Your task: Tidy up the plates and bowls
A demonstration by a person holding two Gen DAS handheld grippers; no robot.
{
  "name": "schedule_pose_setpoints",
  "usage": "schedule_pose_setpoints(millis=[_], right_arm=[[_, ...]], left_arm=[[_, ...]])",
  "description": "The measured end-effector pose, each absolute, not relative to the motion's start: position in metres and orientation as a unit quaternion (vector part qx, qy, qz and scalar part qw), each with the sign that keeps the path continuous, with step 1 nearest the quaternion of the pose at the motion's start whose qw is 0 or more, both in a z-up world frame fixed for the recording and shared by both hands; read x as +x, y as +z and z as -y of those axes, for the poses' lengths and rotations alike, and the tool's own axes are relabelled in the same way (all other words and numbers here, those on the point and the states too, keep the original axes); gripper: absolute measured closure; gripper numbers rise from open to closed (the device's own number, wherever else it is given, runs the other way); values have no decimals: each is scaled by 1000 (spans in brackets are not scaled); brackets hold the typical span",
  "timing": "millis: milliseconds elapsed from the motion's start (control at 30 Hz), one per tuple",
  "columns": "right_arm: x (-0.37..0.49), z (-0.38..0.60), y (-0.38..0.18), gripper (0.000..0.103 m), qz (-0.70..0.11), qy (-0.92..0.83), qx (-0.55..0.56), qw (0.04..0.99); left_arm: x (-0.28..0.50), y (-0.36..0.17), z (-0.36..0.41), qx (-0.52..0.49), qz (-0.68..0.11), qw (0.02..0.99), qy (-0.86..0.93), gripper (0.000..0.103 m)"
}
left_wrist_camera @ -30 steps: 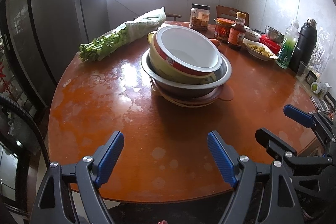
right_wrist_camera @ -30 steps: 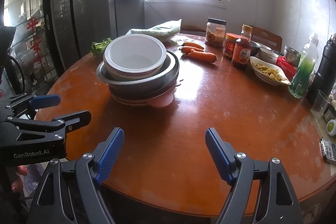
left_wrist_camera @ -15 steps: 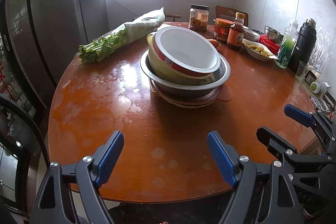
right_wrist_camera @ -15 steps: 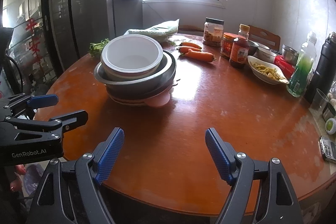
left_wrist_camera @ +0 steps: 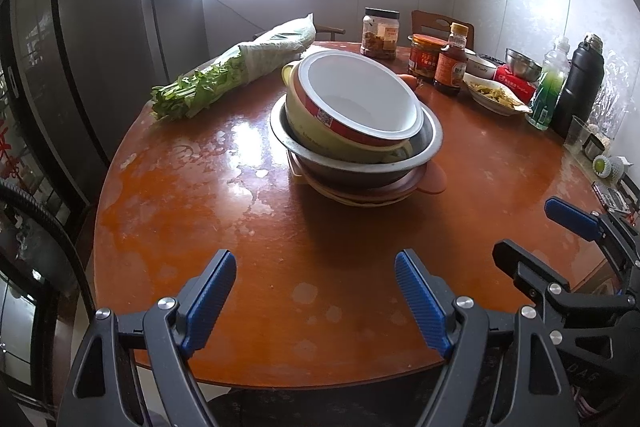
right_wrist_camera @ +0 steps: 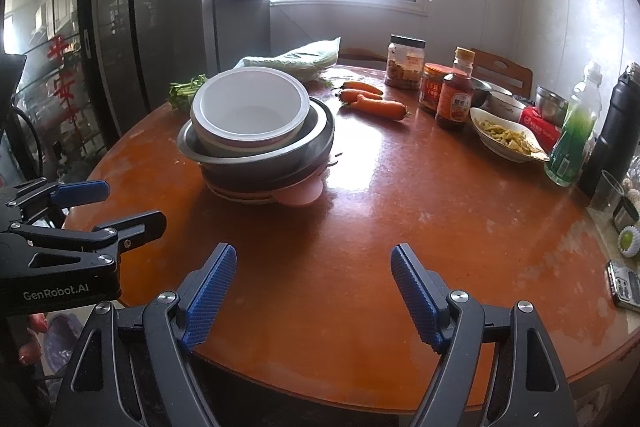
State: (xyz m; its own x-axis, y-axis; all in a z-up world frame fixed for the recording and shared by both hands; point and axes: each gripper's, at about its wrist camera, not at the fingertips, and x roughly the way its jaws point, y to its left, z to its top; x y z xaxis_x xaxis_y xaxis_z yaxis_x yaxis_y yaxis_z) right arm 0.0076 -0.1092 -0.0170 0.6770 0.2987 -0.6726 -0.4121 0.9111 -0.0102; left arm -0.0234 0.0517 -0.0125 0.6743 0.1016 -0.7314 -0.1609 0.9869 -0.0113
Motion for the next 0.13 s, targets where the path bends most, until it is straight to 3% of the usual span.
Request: schedule_pose_setpoints(millis=[133], right_arm=[[8,109,-17,22,-351,195,-80,912]], left_arm=[[-22,-13,-55,-38,-398,914,76,22]])
